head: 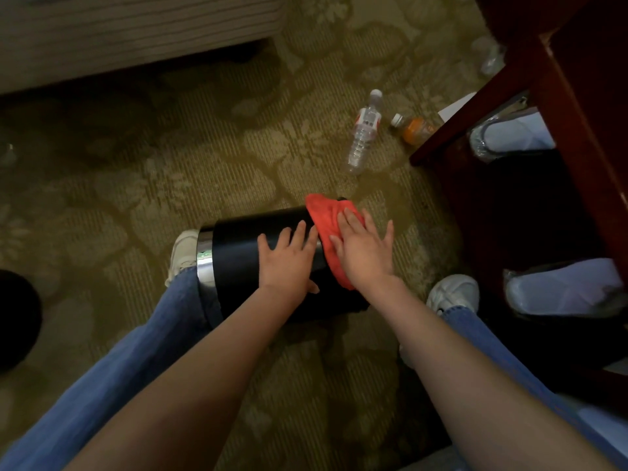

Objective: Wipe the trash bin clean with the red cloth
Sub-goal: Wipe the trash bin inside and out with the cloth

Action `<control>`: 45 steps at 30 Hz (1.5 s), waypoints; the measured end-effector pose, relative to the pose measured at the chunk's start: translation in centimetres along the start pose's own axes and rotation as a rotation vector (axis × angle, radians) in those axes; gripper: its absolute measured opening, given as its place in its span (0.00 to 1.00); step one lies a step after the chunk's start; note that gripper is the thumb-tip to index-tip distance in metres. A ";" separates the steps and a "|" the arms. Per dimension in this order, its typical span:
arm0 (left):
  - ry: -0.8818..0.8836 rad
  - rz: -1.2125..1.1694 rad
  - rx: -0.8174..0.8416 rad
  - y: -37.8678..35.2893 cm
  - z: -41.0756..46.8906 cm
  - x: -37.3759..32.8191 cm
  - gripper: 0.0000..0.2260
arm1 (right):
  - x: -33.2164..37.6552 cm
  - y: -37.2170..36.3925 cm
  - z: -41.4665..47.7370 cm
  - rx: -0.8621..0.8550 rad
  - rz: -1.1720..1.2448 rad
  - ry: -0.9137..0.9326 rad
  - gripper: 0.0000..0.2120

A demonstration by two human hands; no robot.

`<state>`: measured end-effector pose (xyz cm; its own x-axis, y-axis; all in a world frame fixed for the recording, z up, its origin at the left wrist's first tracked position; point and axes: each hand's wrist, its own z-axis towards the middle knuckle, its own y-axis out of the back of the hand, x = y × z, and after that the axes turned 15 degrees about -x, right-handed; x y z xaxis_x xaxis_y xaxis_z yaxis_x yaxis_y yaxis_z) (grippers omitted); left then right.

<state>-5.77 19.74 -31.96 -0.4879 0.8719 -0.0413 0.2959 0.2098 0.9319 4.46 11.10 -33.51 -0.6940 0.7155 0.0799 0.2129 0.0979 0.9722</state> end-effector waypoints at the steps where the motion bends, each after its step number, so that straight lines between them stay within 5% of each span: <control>1: 0.003 -0.001 0.000 0.0 -0.1 -0.1 0.47 | -0.1 -0.1 -1.1 -0.029 0.007 -0.011 0.24; 7: 0.016 -0.016 0.001 0.3 0.4 0.1 0.46 | -0.7 -1.8 -6.4 -0.132 -0.047 -0.004 0.26; 17: 0.043 -0.034 0.031 0.1 0.6 0.0 0.47 | 0.1 -1.1 2.3 -0.092 0.024 -0.027 0.20; 27: 0.030 -0.011 0.021 0.4 0.2 -0.3 0.47 | -1.3 -2.1 -4.7 -0.234 -0.023 0.055 0.25; 35: 0.024 -0.025 0.023 -0.1 0.2 0.0 0.47 | -0.7 -1.0 3.2 -0.082 0.122 -0.163 0.20; 45: 0.012 -0.014 -0.004 -0.4 -0.7 -0.3 0.47 | -1.4 -1.9 -4.5 -0.183 0.221 -0.224 0.26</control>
<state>-6.30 19.06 -32.04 -0.5019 0.8635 -0.0496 0.2861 0.2199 0.9326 1.95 6.78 -34.51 -0.4729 0.8412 0.2622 0.2001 -0.1872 0.9617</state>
